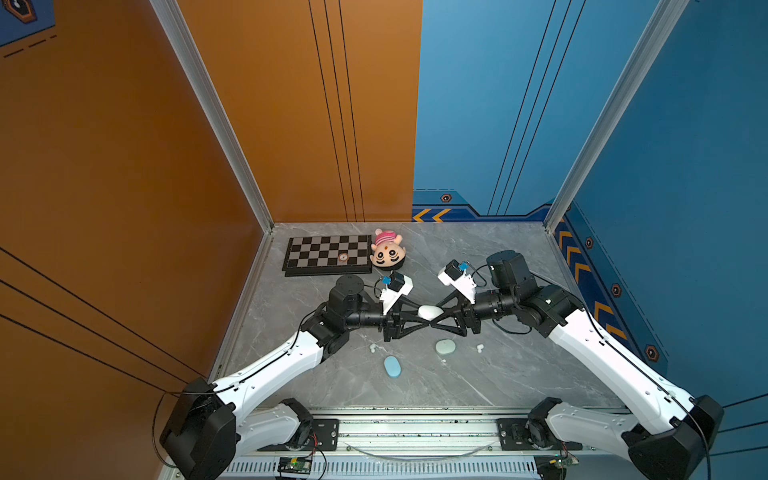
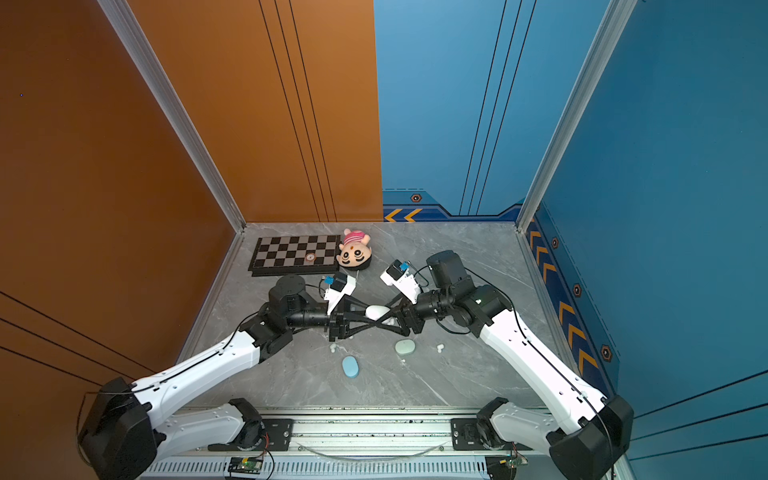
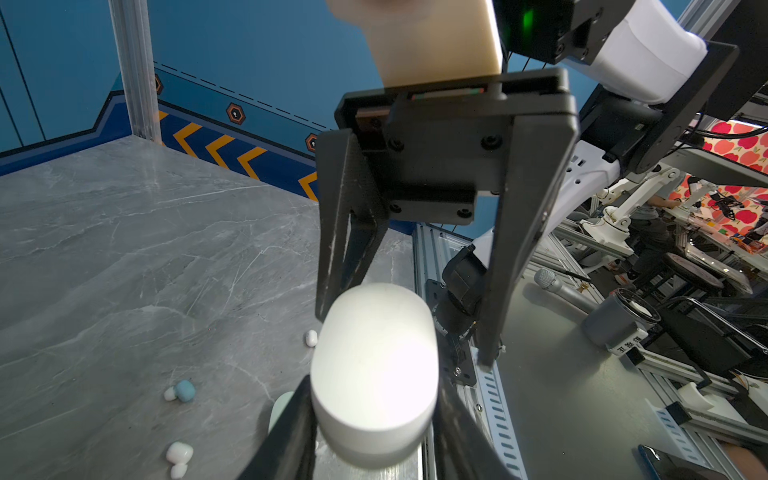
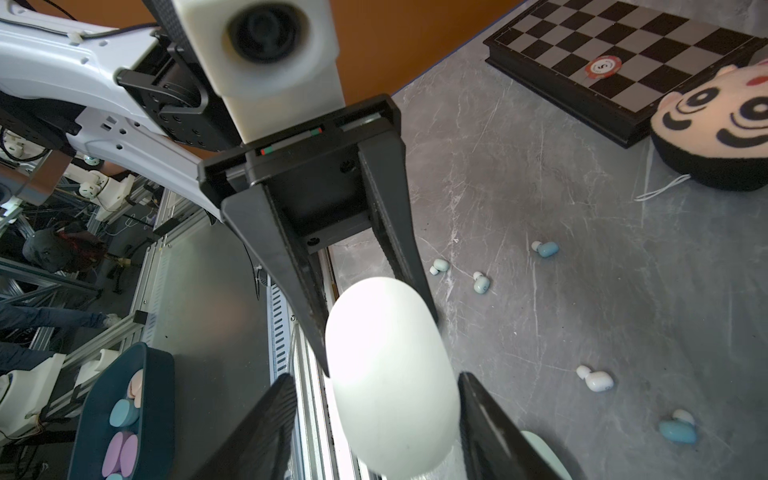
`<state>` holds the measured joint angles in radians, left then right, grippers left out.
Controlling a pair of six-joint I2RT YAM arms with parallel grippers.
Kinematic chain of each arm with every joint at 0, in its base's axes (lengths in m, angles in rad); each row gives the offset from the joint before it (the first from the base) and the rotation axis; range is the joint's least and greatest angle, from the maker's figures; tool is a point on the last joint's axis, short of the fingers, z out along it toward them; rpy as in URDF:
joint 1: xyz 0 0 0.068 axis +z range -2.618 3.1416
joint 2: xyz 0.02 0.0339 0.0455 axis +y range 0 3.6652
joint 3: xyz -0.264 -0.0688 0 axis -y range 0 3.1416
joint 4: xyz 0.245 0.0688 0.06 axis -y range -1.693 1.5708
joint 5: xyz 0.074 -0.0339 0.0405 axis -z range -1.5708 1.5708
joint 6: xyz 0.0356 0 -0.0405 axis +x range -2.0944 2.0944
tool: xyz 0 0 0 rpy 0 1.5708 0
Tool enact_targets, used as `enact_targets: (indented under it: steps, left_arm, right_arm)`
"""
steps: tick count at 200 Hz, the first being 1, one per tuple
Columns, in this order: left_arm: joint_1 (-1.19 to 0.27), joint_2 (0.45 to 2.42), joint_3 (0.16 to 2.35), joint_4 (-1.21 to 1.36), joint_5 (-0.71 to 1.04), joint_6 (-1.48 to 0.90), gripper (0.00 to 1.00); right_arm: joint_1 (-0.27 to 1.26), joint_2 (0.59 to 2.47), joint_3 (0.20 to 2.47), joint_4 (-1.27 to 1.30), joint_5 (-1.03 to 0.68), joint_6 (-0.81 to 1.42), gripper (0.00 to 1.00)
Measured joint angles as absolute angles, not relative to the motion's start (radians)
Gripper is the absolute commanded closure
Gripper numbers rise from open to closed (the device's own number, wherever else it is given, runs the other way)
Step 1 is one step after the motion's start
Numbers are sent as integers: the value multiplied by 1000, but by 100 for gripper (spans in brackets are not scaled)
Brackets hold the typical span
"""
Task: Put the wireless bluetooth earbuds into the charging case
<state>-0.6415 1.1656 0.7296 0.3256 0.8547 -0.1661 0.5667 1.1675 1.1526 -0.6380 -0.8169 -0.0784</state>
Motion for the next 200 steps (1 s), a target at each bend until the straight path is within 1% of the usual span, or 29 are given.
enact_targets:
  steps: [124, 200]
  left_arm:
    - [-641, 1165, 730, 325, 838, -166, 100]
    - [-642, 1165, 730, 325, 835, -166, 100]
  right_arm:
    - [522, 1149, 1133, -590, -754, -70, 31]
    - [503, 1150, 1128, -519, -716, -25, 30]
